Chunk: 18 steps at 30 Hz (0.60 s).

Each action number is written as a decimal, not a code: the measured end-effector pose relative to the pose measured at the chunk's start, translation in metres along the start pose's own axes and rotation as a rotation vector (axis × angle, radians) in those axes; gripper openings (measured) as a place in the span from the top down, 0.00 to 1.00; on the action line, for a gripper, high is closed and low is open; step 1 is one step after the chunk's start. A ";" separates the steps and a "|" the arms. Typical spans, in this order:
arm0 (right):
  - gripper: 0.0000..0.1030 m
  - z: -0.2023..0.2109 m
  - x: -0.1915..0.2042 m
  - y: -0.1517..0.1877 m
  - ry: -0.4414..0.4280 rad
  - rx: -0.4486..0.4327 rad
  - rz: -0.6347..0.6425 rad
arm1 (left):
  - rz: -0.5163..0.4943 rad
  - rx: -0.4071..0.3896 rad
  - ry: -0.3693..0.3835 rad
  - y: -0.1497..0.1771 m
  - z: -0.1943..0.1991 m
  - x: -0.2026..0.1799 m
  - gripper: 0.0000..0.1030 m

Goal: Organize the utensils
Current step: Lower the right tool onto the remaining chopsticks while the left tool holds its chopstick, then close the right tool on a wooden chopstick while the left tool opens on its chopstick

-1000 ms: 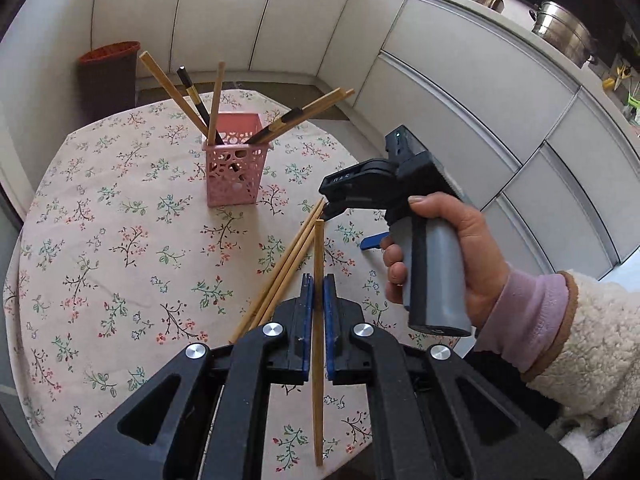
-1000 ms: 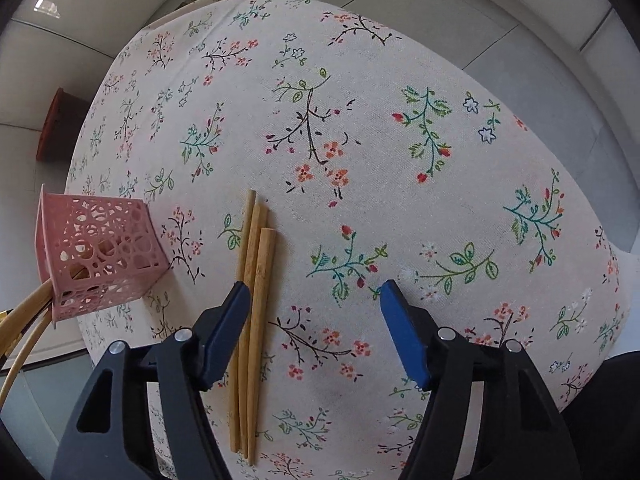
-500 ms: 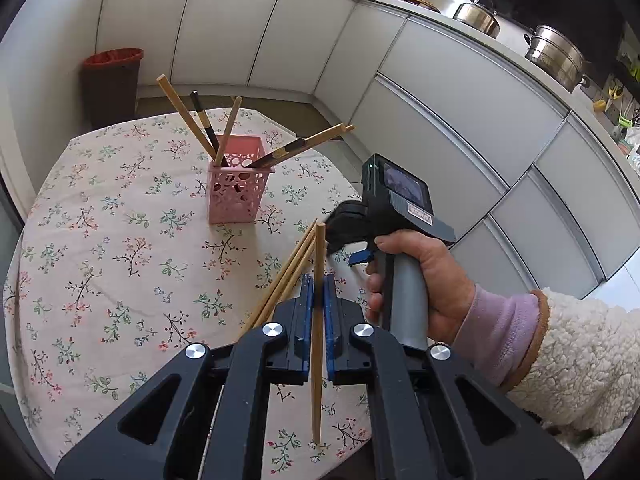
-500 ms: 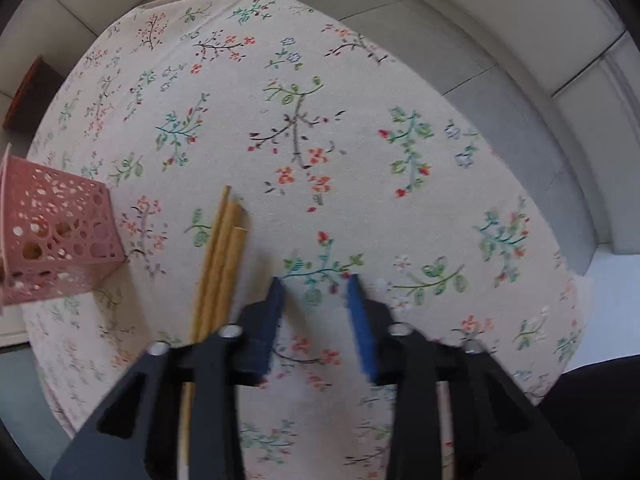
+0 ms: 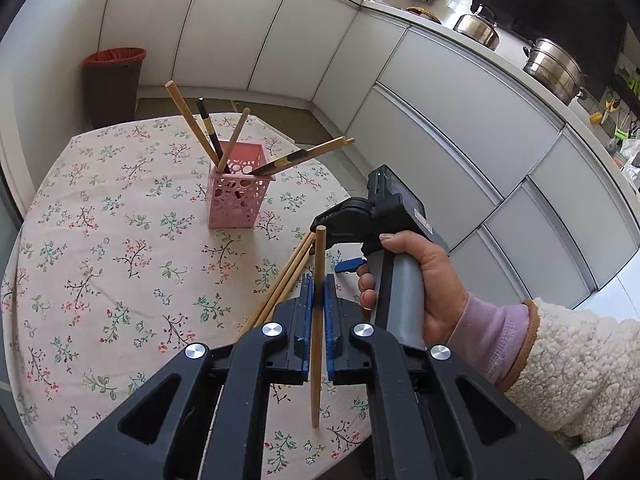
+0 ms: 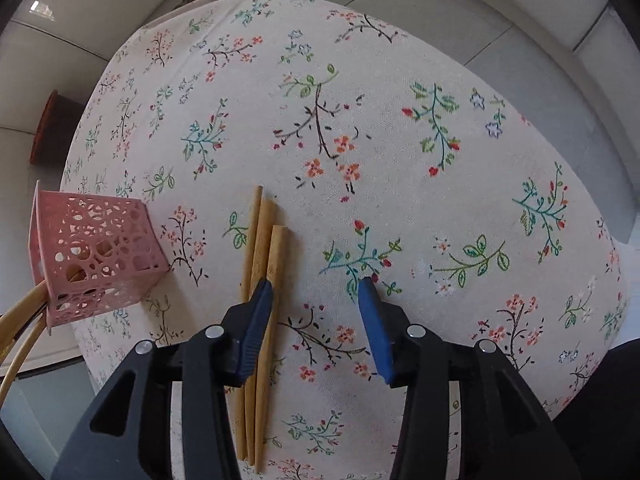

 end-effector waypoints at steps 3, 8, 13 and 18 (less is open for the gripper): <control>0.47 -0.004 0.011 -0.001 0.037 -0.019 0.007 | 0.005 0.000 0.015 -0.001 0.001 0.000 0.95; 0.45 -0.008 0.022 -0.004 0.081 -0.048 0.010 | 0.003 -0.011 0.034 -0.002 0.006 -0.003 0.95; 0.62 -0.015 0.023 -0.003 0.061 -0.037 0.022 | 0.007 -0.015 0.034 -0.002 0.009 -0.001 0.95; 0.60 -0.013 0.003 0.001 -0.044 0.032 0.045 | 0.002 -0.020 0.032 -0.003 0.011 -0.003 0.95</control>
Point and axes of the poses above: each gripper's, at about its wrist camera, not at the fingertips, and z roughly against the way its jaws point, x to its left, y to its underside, the point moved 9 cm from there along -z, roughly the way its jaws point, and after that the axes turned 4 degrees about x, right-handed, at the moved point
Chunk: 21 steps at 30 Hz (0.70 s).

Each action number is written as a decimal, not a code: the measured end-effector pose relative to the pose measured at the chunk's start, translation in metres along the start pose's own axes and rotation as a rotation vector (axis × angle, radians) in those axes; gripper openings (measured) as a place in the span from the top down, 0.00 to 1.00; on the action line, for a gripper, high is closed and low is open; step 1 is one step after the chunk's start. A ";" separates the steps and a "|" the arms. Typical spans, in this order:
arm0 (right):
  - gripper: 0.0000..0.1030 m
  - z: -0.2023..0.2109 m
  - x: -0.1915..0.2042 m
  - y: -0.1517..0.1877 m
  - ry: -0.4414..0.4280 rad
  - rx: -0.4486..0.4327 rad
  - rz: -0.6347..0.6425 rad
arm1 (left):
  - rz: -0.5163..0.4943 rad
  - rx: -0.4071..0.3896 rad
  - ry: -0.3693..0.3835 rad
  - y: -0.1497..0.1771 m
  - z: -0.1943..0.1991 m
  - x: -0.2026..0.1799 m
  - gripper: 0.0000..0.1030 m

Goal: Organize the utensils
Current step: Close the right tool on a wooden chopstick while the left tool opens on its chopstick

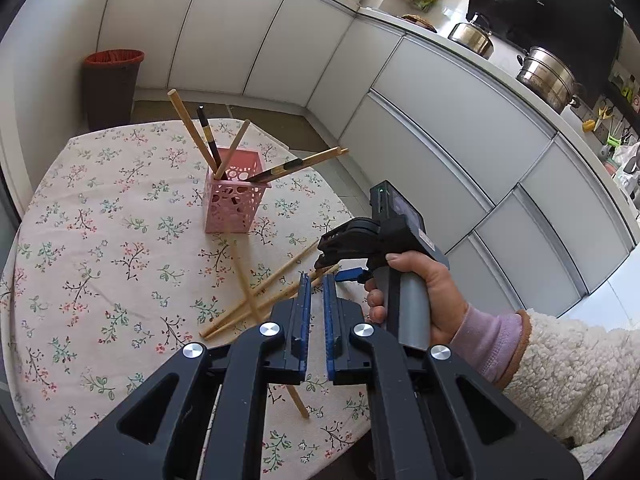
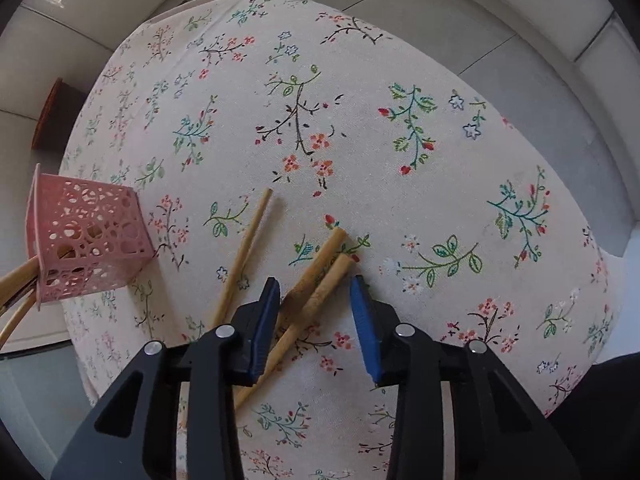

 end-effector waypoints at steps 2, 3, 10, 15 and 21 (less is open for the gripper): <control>0.59 0.002 -0.004 0.000 -0.047 0.016 -0.014 | -0.004 0.000 0.000 0.000 -0.001 -0.002 0.95; 0.59 0.003 -0.008 0.000 -0.055 0.017 -0.027 | -0.005 0.002 0.000 0.000 -0.001 -0.002 0.95; 0.64 0.006 -0.024 0.009 -0.024 0.022 -0.077 | -0.010 0.003 0.002 0.000 -0.001 -0.002 0.95; 0.84 0.003 -0.026 0.002 -0.019 -0.004 -0.142 | 0.024 0.007 -0.014 0.000 0.000 0.009 0.95; 0.92 0.011 -0.038 -0.006 -0.071 -0.026 -0.143 | 0.126 0.095 -0.080 0.005 -0.024 0.039 0.87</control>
Point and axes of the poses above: each gripper's, at about its wrist camera, not at the fingertips, and z roughly against the way its jaws point, x to its left, y to its underside, the point moved 9 cm from there along -z, roughly the way its jaws point, and after that the axes turned 4 degrees about x, right-handed, at the moved point
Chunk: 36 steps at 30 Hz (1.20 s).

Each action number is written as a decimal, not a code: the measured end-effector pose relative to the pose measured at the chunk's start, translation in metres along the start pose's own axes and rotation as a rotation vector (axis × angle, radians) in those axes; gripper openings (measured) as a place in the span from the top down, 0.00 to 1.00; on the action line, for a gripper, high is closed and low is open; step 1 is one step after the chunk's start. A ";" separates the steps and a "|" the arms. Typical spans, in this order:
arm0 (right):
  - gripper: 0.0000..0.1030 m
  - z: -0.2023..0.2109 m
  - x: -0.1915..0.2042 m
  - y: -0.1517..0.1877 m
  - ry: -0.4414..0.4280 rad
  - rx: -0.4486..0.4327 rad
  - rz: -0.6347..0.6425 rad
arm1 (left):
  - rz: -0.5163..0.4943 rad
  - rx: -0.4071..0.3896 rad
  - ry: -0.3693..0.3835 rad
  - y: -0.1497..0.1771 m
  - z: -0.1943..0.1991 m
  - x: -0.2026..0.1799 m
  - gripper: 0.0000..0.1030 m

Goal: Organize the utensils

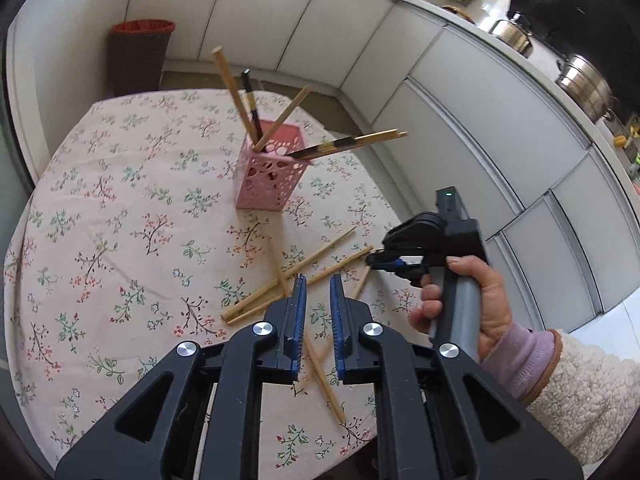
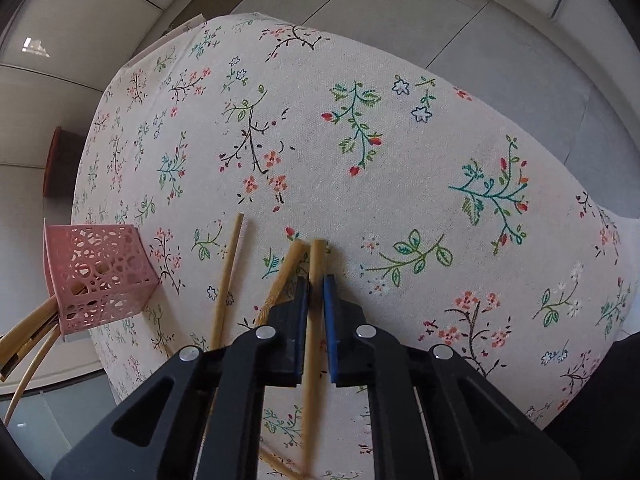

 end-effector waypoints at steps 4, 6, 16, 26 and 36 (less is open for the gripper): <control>0.92 0.018 -0.009 0.001 -0.021 -0.010 0.069 | 0.107 0.104 -0.034 -0.004 -0.039 0.025 0.79; 0.92 0.029 -0.019 0.003 -0.035 -0.014 0.110 | 0.118 0.169 -0.045 0.001 -0.064 0.027 0.72; 0.92 0.019 -0.043 0.008 -0.076 0.047 0.096 | 0.230 0.368 -0.169 0.035 -0.128 0.012 0.72; 0.92 0.019 -0.044 0.007 -0.115 0.069 0.123 | 0.212 0.362 -0.390 0.042 -0.171 0.008 0.95; 0.92 0.060 -0.030 0.020 -0.225 -0.011 0.221 | 0.093 0.182 -0.175 0.036 -0.107 -0.010 0.96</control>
Point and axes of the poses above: each gripper's, at about its wrist camera, not at the fingertips, and z roughly against the way its jaws point, x to its left, y to its underside, the point moved 9 cm from there along -z, roughly the way its jaws point, and after that the axes turned 4 degrees about x, right-handed, at the moved point
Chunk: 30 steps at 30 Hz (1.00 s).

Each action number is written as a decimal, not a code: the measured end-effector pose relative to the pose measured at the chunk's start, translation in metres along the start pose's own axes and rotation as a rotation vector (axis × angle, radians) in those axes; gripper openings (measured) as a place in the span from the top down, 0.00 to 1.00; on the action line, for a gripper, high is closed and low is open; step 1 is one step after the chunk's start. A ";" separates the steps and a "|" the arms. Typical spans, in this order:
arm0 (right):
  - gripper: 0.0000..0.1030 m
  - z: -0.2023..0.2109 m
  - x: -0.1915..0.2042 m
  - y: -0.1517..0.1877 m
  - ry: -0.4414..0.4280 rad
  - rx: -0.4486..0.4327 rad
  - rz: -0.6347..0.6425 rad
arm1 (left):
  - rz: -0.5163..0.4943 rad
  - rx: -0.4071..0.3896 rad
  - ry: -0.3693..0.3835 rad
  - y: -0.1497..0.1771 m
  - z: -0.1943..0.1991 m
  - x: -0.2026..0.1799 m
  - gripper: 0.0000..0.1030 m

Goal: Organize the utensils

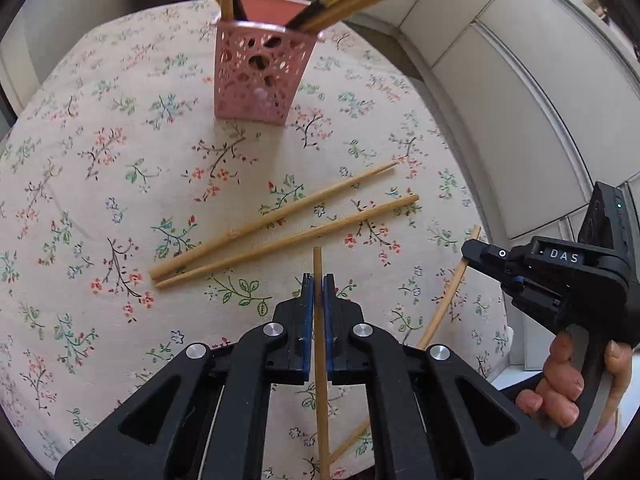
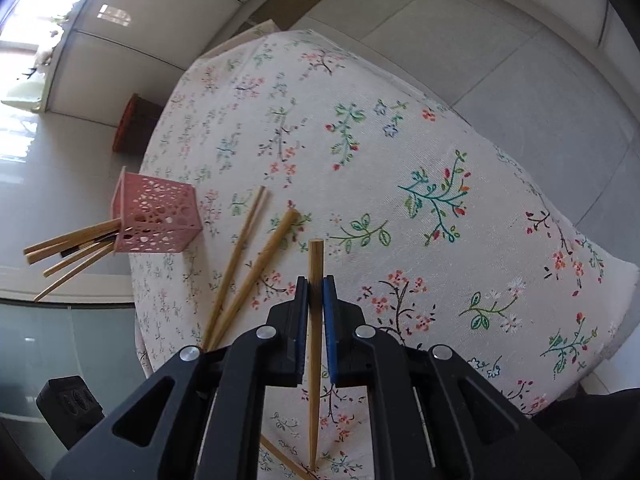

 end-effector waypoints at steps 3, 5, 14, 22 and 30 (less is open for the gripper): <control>0.92 0.021 0.007 0.008 -0.031 -0.044 0.039 | -0.012 -0.044 0.026 -0.002 0.021 -0.005 0.96; 0.92 0.041 0.016 0.013 -0.062 -0.089 0.084 | -0.028 -0.079 0.044 -0.008 0.032 -0.021 0.96; 0.92 0.128 0.075 0.029 -0.127 -0.283 0.331 | -0.148 -0.303 0.088 -0.008 0.127 -0.060 0.96; 0.92 0.180 0.112 0.023 -0.148 -0.374 0.372 | -0.174 -0.454 0.085 -0.031 0.201 -0.068 0.96; 0.92 0.230 0.135 -0.003 -0.183 -0.470 0.367 | -0.197 -0.546 0.035 -0.064 0.248 -0.072 0.96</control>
Point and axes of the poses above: each gripper's, at about its wrist camera, not at the fingertips, and z roughly against the way its jaws point, x to its left, y to its underside, the point moved 9 cm from there along -z, roughly the way its jaws point, and after that the axes turned 4 degrees about x, right-handed, at the moved point
